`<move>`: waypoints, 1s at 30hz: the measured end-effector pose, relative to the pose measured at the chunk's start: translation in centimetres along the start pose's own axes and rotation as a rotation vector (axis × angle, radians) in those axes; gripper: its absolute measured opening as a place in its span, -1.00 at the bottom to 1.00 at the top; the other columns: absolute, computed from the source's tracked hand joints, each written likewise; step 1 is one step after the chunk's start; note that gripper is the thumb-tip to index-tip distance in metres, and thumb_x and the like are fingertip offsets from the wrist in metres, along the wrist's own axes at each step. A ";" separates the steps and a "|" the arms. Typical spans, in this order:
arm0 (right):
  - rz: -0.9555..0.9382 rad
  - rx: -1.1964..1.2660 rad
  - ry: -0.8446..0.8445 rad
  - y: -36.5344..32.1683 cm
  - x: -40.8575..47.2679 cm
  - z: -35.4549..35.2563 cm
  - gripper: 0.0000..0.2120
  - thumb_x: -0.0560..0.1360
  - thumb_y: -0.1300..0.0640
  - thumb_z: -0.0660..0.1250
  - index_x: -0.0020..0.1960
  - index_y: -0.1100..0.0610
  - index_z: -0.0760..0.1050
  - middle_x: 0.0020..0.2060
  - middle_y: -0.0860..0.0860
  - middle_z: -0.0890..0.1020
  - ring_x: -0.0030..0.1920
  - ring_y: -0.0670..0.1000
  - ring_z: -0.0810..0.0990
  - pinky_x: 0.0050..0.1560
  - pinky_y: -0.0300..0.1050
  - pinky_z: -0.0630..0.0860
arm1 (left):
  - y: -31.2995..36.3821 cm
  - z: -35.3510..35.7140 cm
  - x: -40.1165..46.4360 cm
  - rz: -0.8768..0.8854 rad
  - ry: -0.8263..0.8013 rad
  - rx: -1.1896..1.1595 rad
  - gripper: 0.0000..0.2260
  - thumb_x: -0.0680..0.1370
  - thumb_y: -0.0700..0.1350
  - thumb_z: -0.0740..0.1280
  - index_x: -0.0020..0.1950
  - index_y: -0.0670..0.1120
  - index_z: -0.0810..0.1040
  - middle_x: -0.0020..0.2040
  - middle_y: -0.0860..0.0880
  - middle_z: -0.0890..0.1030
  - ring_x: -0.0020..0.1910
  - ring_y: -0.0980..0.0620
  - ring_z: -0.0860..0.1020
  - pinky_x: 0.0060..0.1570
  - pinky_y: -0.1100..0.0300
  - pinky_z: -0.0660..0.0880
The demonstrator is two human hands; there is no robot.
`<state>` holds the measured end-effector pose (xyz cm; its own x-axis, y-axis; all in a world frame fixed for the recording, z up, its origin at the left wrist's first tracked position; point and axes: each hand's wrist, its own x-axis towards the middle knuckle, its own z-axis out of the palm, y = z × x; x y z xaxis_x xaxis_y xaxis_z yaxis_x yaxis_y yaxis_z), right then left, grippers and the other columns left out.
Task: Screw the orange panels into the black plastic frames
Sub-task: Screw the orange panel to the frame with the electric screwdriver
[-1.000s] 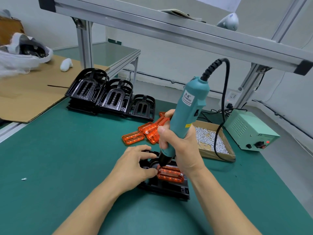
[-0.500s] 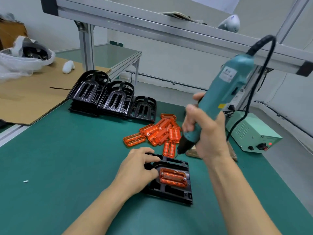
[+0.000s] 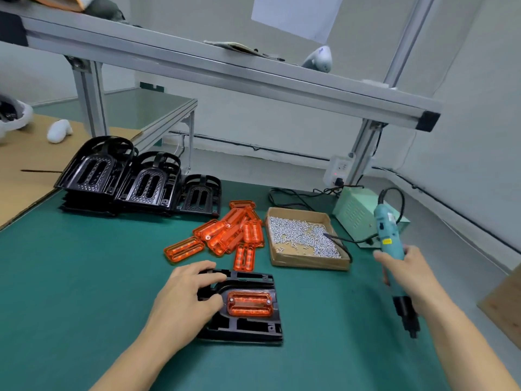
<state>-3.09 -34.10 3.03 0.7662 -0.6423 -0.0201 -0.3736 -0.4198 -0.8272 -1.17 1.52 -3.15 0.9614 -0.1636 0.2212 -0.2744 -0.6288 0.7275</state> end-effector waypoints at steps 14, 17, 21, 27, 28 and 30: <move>-0.016 -1.105 0.008 1.4 1.5 0.7 -0.52 0.50 -0.30 0.24 0.14 0.09 0.40 -0.21 -0.06 0.45 -0.16 0.02 0.51 -0.31 -0.18 0.34 | 0.2 -0.1 -0.2 0.020 0.024 0.006 -0.69 0.47 -0.16 0.38 0.16 0.13 0.60 0.20 0.30 0.42 0.31 0.22 0.26 0.14 0.29 0.22; -0.069 -1.143 -0.009 1.3 1.5 1.1 -0.56 0.48 -0.33 0.23 0.00 0.06 0.38 -0.27 -0.08 0.43 -0.19 0.00 0.51 -0.33 -0.19 0.34 | 0.4 -0.1 -0.2 0.013 0.027 -0.008 -0.68 0.46 -0.17 0.37 0.16 0.14 0.60 0.19 0.31 0.41 0.31 0.23 0.25 0.14 0.29 0.21; -0.112 -1.177 0.002 1.4 1.2 1.2 -0.55 0.48 -0.37 0.19 -0.11 0.04 0.35 -0.28 -0.09 0.44 -0.21 0.00 0.51 -0.34 -0.19 0.34 | 0.4 -0.1 -0.2 0.017 0.037 -0.019 -0.67 0.45 -0.17 0.37 0.17 0.12 0.60 0.19 0.31 0.40 0.31 0.24 0.25 0.18 0.30 0.20; -0.107 -1.225 -0.005 1.9 0.6 1.0 -0.51 0.47 -0.40 0.15 -0.21 0.04 0.35 -0.27 -0.09 0.50 -0.23 -0.03 0.53 -0.28 -0.22 0.39 | 0.2 0.1 -0.1 0.022 0.040 -0.017 -0.67 0.45 -0.17 0.38 0.17 0.10 0.61 0.19 0.30 0.40 0.32 0.23 0.25 0.18 0.31 0.19; -0.104 -1.234 -0.009 1.9 0.5 1.0 -0.50 0.47 -0.41 0.14 -0.21 0.04 0.36 -0.27 -0.09 0.51 -0.23 -0.04 0.53 -0.27 -0.22 0.40 | 0.1 0.1 -0.1 0.021 0.039 -0.016 -0.67 0.45 -0.17 0.38 0.17 0.11 0.61 0.19 0.31 0.40 0.32 0.23 0.25 0.18 0.31 0.19; -0.108 -1.252 -0.005 1.8 0.4 1.1 -0.47 0.47 -0.44 0.09 -0.20 0.03 0.39 -0.27 -0.10 0.52 -0.23 -0.04 0.53 -0.26 -0.23 0.40 | 0.1 0.1 -0.1 0.023 0.038 -0.012 -0.67 0.45 -0.17 0.38 0.17 0.11 0.61 0.19 0.31 0.40 0.31 0.24 0.25 0.16 0.31 0.19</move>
<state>-2.92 -34.39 0.97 0.8247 -0.5654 0.0096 -0.5458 -0.7915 0.2750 -1.28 1.42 -3.15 0.9536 -0.1482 0.2622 -0.2964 -0.6161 0.7298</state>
